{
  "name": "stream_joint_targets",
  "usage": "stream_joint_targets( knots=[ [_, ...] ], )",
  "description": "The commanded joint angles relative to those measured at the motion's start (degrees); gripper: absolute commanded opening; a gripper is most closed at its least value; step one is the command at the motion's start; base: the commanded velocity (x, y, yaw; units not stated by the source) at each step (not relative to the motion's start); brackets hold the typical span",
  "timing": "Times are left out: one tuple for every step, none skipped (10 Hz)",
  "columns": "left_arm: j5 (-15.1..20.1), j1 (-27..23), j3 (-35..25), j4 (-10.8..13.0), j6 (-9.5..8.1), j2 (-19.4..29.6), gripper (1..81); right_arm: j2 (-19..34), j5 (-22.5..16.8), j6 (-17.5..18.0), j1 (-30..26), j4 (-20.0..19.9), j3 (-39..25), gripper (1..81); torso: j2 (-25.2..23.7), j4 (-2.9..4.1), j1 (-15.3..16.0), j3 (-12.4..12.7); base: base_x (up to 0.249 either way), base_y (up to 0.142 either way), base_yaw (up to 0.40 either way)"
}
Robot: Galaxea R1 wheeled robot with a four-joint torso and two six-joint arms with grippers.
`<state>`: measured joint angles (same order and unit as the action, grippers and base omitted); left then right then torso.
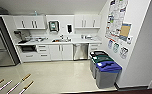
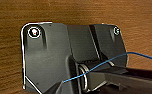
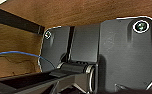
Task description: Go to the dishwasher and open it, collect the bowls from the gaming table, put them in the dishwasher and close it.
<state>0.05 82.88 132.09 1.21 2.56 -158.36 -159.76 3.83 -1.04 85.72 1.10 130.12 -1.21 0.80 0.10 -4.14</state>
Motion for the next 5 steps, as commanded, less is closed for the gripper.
stream_joint_targets(
  knots=[
    [3.1, -2.9, -0.5, -0.7, -0.19, 0.9, 81.1, 0.7, -2.9, -0.2, -2.7, 0.0, -1.1, 81.1, 0.0, 0.0, 0.0, 0.0, 0.158, 0.0, 0.0],
    [3.1, -2.9, -0.5, -0.7, -0.19, 1.0, 81.1, 0.6, -2.9, -0.2, -2.7, 0.0, -1.1, 81.1, 0.0, 0.0, 0.0, 0.0, 0.157, 0.0, 0.0],
    [3.1, -2.9, -0.5, -0.7, -0.19, 1.0, 81.1, 0.7, -2.9, -0.2, -2.7, 0.0, -1.0, 81.1, 0.0, 0.0, 0.0, 0.0, 0.157, 0.0, 0.0],
    [3.1, -2.9, -0.5, -0.7, -0.19, 1.0, 81.1, 0.7, -2.9, -0.2, -2.8, 0.0, -1.0, 81.1, 0.0, 0.0, 0.0, 0.0, 0.157, 0.0, 0.0],
    [3.1, -2.9, -0.5, -0.7, -0.19, 1.0, 81.1, 0.7, -2.9, -0.2, -2.7, 0.0, -1.0, 81.1, 0.0, 0.0, 0.0, 0.0, 0.157, 0.0, 0.0]
  ],
)
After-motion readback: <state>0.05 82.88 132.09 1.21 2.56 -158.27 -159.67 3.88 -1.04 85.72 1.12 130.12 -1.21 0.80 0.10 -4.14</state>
